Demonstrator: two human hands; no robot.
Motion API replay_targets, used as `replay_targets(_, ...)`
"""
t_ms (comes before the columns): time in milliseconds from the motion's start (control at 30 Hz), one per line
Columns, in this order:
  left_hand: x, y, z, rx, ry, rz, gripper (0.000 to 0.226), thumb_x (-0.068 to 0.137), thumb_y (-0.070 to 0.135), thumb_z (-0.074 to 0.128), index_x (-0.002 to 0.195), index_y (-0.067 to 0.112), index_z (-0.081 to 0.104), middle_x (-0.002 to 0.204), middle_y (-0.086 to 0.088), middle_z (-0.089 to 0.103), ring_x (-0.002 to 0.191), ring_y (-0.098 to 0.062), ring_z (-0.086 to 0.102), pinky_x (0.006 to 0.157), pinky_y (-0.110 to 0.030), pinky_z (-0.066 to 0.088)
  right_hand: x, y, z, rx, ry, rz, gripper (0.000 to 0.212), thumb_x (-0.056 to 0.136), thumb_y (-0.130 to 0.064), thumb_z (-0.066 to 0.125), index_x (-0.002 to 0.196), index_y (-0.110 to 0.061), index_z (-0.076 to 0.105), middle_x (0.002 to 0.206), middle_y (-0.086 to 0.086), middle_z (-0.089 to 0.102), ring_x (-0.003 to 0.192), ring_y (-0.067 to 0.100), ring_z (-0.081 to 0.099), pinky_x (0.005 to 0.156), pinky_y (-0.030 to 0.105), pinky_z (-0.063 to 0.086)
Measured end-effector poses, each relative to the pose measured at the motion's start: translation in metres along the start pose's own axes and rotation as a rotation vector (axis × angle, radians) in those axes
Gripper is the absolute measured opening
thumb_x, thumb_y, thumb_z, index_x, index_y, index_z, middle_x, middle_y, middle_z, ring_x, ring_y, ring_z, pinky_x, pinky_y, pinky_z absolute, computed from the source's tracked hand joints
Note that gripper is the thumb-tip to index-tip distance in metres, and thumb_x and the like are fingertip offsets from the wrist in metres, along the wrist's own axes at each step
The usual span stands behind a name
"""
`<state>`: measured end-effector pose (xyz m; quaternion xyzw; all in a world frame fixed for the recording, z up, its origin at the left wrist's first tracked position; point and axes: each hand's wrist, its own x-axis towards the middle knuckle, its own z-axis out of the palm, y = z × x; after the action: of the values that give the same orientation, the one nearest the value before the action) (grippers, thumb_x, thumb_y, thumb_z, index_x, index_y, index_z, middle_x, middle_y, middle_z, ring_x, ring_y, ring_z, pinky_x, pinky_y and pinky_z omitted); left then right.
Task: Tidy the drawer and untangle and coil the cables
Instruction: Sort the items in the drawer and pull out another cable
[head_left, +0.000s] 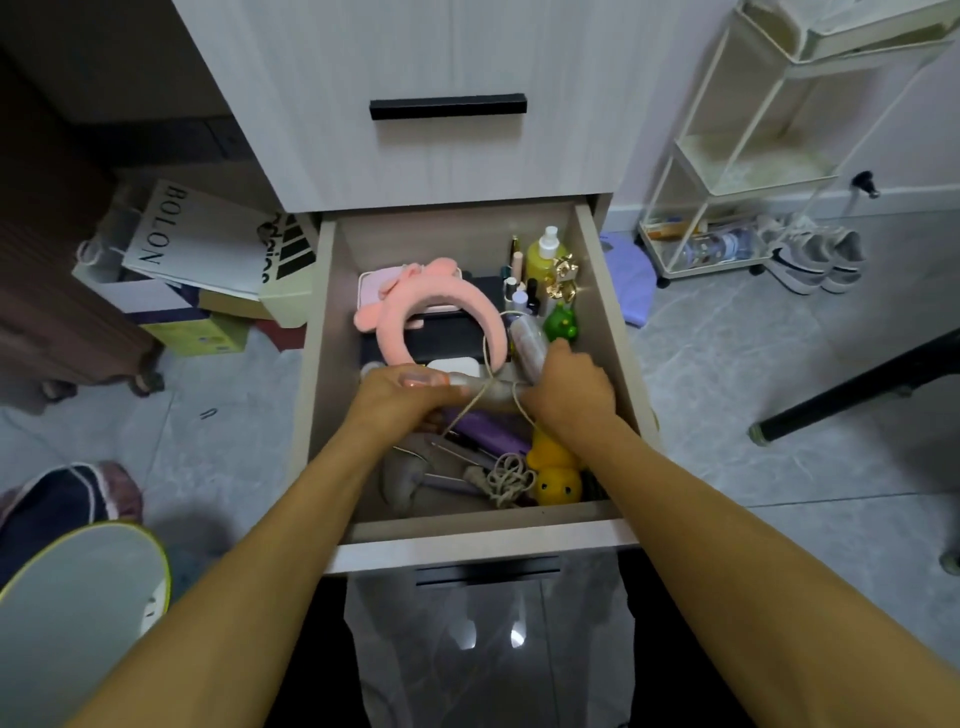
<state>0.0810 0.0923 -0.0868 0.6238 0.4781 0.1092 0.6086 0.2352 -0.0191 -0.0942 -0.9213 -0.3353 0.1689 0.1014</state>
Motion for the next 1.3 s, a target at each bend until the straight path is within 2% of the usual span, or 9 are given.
replay_targets(133, -0.006, 0.005, -0.006, -0.114, 0.111, 0.021, 0.012, 0.077, 0.017, 0.081, 0.081, 0.012, 0.071, 0.063, -0.004, 0.068, 0.05, -0.01, 0.061, 0.05, -0.02, 0.054, -0.013, -0.004, -0.008, 0.392, 0.095, -0.023, 0.047, 0.079, -0.034, 0.067, 0.118, -0.014, 0.051, 0.105, 0.01, 0.062, 0.089, 0.03, 0.063, 0.076, 0.042, 0.056)
replay_targets(433, -0.006, 0.004, -0.018, -0.327, 0.329, 0.079, 0.017, 0.084, 0.019, 0.072, 0.101, 0.02, 0.07, 0.091, -0.002, 0.072, 0.086, -0.018, 0.07, 0.071, -0.031, 0.059, -0.005, -0.021, -0.006, 0.694, 0.049, -0.198, 0.048, 0.089, -0.024, 0.065, 0.132, -0.018, 0.045, 0.112, 0.001, 0.059, 0.093, 0.017, 0.059, 0.073, 0.032, 0.051)
replay_targets(633, 0.01, -0.004, -0.017, 0.218, 0.304, 0.236, 0.038, 0.086, 0.012, 0.067, 0.123, 0.021, 0.064, 0.112, -0.001, 0.063, 0.084, -0.002, 0.056, 0.068, -0.009, 0.045, 0.02, -0.036, 0.012, 0.456, -0.159, -0.219, 0.05, 0.09, -0.018, 0.061, 0.135, -0.012, 0.04, 0.112, 0.006, 0.053, 0.1, 0.026, 0.054, 0.075, 0.027, 0.037)
replay_targets(767, 0.019, -0.015, -0.022, 0.607, 0.3, 0.349, 0.05, 0.083, 0.012, 0.069, 0.132, 0.013, 0.058, 0.125, -0.014, 0.056, 0.111, -0.027, 0.054, 0.095, -0.034, 0.048, 0.028, -0.034, 0.014, 0.152, -0.168, -0.21, 0.058, 0.083, -0.027, 0.069, 0.132, -0.009, 0.043, 0.121, 0.016, 0.058, 0.106, 0.033, 0.057, 0.08, 0.035, 0.046)
replay_targets(900, 0.01, -0.011, -0.017, 0.671, 0.321, 0.56, 0.044, 0.085, 0.013, 0.064, 0.129, 0.015, 0.059, 0.131, -0.009, 0.054, 0.124, -0.026, 0.044, 0.104, -0.045, 0.043, 0.016, -0.032, 0.002, 0.047, -0.037, -0.204, 0.045, 0.082, -0.028, 0.07, 0.118, -0.008, 0.051, 0.112, 0.015, 0.057, 0.098, 0.033, 0.059, 0.071, 0.036, 0.046)
replay_targets(1033, -0.007, -0.003, -0.004, 0.907, 0.02, 0.933, 0.027, 0.084, 0.023, 0.055, 0.106, 0.018, 0.07, 0.1, -0.004, 0.068, 0.094, -0.023, 0.059, 0.082, -0.041, 0.05, -0.012, -0.022, -0.026, 0.04, -0.184, -0.228, 0.014, 0.088, -0.023, 0.064, 0.091, -0.014, 0.054, 0.098, 0.013, 0.061, 0.083, 0.027, 0.056, 0.061, 0.03, 0.04)
replay_targets(1100, -0.011, -0.006, 0.005, 1.019, -0.255, 0.826, 0.026, 0.086, 0.026, 0.055, 0.106, 0.021, 0.07, 0.096, -0.003, 0.069, 0.086, -0.024, 0.063, 0.072, -0.038, 0.052, -0.026, -0.015, -0.038, 0.007, -0.267, -0.217, 0.013, 0.091, -0.017, 0.058, 0.102, -0.009, 0.057, 0.107, 0.015, 0.059, 0.089, 0.027, 0.055, 0.069, 0.033, 0.044)
replay_targets(1200, -0.005, -0.014, 0.017, 1.138, -0.505, 0.585, 0.031, 0.084, 0.031, 0.065, 0.115, 0.03, 0.065, 0.114, 0.004, 0.066, 0.1, -0.021, 0.063, 0.081, -0.037, 0.054, -0.04, -0.003, -0.039, -0.202, -0.372, -0.135, 0.026, 0.095, -0.01, 0.047, 0.118, -0.001, 0.053, 0.122, 0.017, 0.055, 0.11, 0.032, 0.056, 0.083, 0.035, 0.047)
replay_targets(1300, 0.002, -0.02, 0.03, 1.303, -0.619, 0.537, 0.056, 0.081, 0.041, 0.068, 0.135, 0.035, 0.05, 0.139, 0.003, 0.048, 0.119, -0.023, 0.054, 0.094, -0.036, 0.049, -0.046, 0.006, -0.029, -0.248, -0.519, -0.029, 0.012, 0.097, -0.012, 0.044, 0.099, -0.003, 0.053, 0.123, 0.019, 0.056, 0.109, 0.031, 0.058, 0.078, 0.031, 0.046)
